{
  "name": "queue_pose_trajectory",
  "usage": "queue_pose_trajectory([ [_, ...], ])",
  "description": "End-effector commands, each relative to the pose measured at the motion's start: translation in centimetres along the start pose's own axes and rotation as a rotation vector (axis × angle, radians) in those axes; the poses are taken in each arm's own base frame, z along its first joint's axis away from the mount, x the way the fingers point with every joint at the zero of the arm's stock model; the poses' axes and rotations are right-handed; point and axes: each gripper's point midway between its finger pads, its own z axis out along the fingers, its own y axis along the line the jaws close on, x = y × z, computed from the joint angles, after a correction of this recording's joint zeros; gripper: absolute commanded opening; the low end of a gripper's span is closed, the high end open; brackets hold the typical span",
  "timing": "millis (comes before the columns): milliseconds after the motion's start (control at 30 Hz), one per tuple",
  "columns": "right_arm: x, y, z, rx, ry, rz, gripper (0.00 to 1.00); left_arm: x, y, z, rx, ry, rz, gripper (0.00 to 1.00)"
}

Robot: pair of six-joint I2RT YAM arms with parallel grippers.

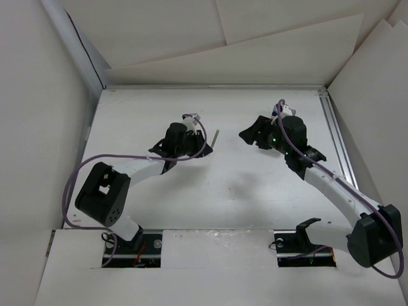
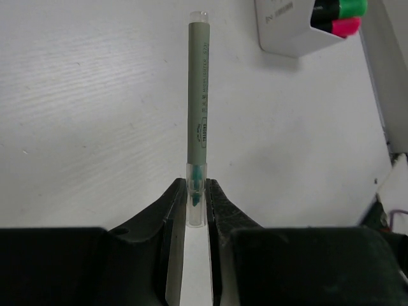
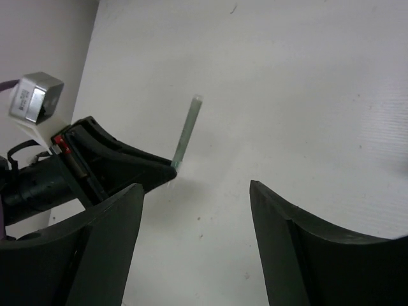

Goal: Sort the stationery into containers
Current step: Pick up the pen from the center of the board, then place the pen in the storage box.

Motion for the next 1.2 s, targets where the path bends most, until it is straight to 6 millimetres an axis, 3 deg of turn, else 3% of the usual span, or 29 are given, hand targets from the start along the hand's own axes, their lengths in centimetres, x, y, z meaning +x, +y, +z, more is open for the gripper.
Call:
queue_pose_trajectory([
  [0, -1.6, 3.5, -0.1, -0.141, -0.012, -0.063, 0.74, -2.1, -5.1, -2.7, 0.244, -0.094, 0.006, 0.00],
  [133, -0.5, 4.6, 1.4, -0.189, 0.037, -0.051, 0.74, -1.1, -7.2, -4.0, 0.367, -0.088, 0.012, 0.00],
  [300, 1.3, 4.6, 3.4, -0.196, 0.083, -0.023, 0.74, -0.2, -8.0, -5.1, 0.431, -0.084, 0.005, 0.00],
  [533, 2.4, 6.8, 4.2, -0.341, 0.129, -0.044, 0.74, 0.5, -8.6, -5.6, 0.479, -0.067, 0.014, 0.00],
  [633, 2.8, 6.7, 4.8, -0.349, 0.138, -0.034, 0.71, 0.8, -8.7, -5.6, 0.495, -0.053, 0.017, 0.00],
  [767, 2.8, 6.6, 5.7, -0.344, 0.146, -0.022, 0.57, 0.9, -9.1, -5.9, 0.523, -0.050, 0.011, 0.00],
  [800, 2.9, 6.5, 6.0, -0.345, 0.144, -0.023, 0.50, 0.9, -9.1, -5.9, 0.523, -0.050, 0.011, 0.01],
  [900, 2.7, 6.6, 6.5, -0.356, 0.131, -0.018, 0.43, 0.8, -9.3, -6.0, 0.535, -0.052, 0.018, 0.01],
  [1033, 2.2, 7.6, 6.0, -0.397, 0.118, -0.012, 0.20, 0.8, -9.3, -6.0, 0.535, -0.052, 0.018, 0.02],
  [1100, 1.9, 7.9, 5.7, -0.403, 0.112, -0.005, 0.13, 1.0, -9.1, -5.8, 0.530, -0.045, 0.014, 0.06],
  [1167, 1.1, 8.4, 5.1, -0.411, 0.088, -0.011, 0.10, 1.0, -9.1, -5.8, 0.530, -0.045, 0.014, 0.17],
])
